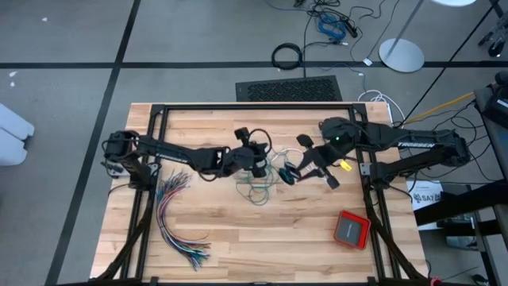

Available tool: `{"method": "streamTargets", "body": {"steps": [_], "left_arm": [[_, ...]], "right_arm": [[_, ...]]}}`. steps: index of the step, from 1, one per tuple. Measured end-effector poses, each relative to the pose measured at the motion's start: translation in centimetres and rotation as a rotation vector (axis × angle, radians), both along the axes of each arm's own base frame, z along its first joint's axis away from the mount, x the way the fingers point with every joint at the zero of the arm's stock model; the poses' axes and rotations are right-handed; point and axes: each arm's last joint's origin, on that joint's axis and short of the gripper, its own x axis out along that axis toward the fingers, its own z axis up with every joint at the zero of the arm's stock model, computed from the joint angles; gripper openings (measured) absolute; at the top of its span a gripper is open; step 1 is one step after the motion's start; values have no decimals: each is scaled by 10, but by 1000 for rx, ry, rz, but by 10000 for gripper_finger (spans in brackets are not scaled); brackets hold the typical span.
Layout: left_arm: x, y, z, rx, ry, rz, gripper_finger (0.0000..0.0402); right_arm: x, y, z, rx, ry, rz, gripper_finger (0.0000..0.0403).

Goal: Coil cords
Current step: Uncoil the green wire from the spool

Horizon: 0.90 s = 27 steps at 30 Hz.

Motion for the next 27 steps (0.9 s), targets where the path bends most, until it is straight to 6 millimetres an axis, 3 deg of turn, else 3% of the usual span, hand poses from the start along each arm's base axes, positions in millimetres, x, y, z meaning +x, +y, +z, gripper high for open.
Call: {"method": "streamTargets", "body": {"steps": [9,17,27], "left_arm": [[-5,13,13,1,-40,36,1],[-20,-4,29,36,-10,53,1],[-39,-41,56,45,-78,-17,1]], "right_arm": [[-12,-7,-20,-149,254,-215,78],[-15,-22,-22,-219,277,-304,78],[-21,-50,-22,-287,304,-473,78]]}}
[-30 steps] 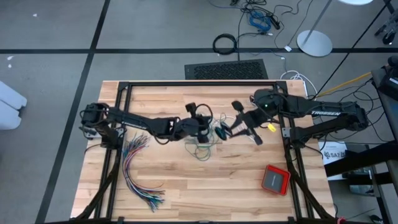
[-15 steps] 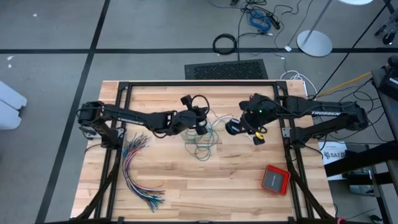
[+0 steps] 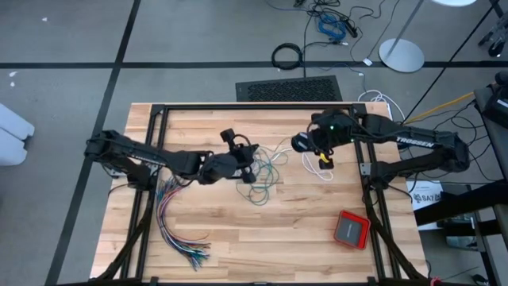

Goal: Coil cords
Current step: Uncoil the green wire from the spool

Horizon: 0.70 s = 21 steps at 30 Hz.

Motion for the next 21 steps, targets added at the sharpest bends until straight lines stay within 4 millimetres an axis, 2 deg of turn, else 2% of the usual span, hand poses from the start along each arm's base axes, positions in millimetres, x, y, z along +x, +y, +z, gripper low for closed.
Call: {"method": "streamTargets", "body": {"steps": [6,13,21], "left_arm": [[-6,-10,-12,-96,61,-14,1],[-10,-8,-41,-203,213,63,2],[2,-9,-75,-312,339,19,5]], "right_arm": [[0,-13,4,-20,-55,-74,78],[3,-21,12,-37,-159,-116,78],[5,-24,20,-56,-241,-124,78]]}}
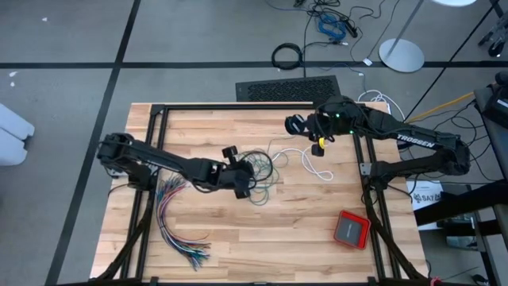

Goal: Coil cords
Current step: Uncoil the green wire from the spool

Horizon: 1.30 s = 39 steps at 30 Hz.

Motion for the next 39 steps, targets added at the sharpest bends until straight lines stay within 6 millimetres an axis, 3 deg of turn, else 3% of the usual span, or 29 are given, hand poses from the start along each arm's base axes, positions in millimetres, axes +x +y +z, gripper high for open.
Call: {"method": "streamTargets", "body": {"steps": [5,8,15,18,21,26,30,34,39], "left_arm": [[9,-1,-21,12,46,-4,10],[16,1,-32,26,67,-14,40],[23,3,-38,-4,32,-23,202],[24,0,-31,-8,-15,-35,264],[27,-4,-16,0,-109,-70,300],[33,-8,7,-1,-286,-132,312],[43,3,17,28,-415,-121,313],[56,20,8,47,-465,-103,309],[67,37,-3,71,-521,-71,275]], "right_arm": [[1,1,1,12,-12,23,78],[1,2,1,23,-24,47,78],[-5,4,7,15,-48,49,78],[-11,6,12,3,-71,50,78],[-16,8,16,2,-89,54,78],[-17,11,17,55,-110,101,78],[-15,15,18,76,-128,141,78],[-11,20,21,90,-174,187,78],[-4,28,21,105,-181,240,78]]}}
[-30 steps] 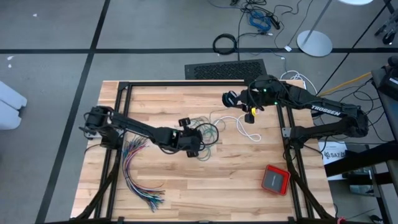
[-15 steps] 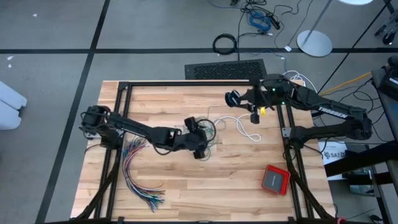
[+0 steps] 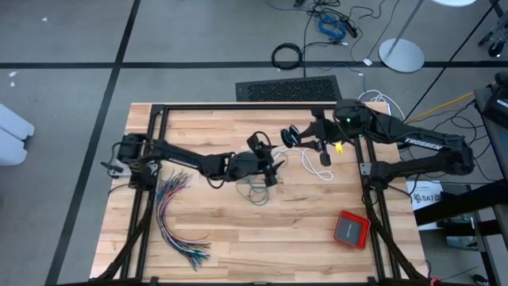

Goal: Coil cords
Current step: Uncoil the green wire from the spool

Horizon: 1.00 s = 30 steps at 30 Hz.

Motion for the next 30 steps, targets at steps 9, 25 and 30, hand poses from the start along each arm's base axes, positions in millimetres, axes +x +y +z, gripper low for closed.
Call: {"method": "streamTargets", "body": {"steps": [9,25,30], "left_arm": [[2,7,5,42,-56,25,227],[-1,5,11,73,-46,32,226],[1,20,13,15,-87,-22,226]], "right_arm": [[9,5,-6,18,27,31,78],[10,8,-9,12,57,57,78],[10,9,-9,26,54,85,78]]}}
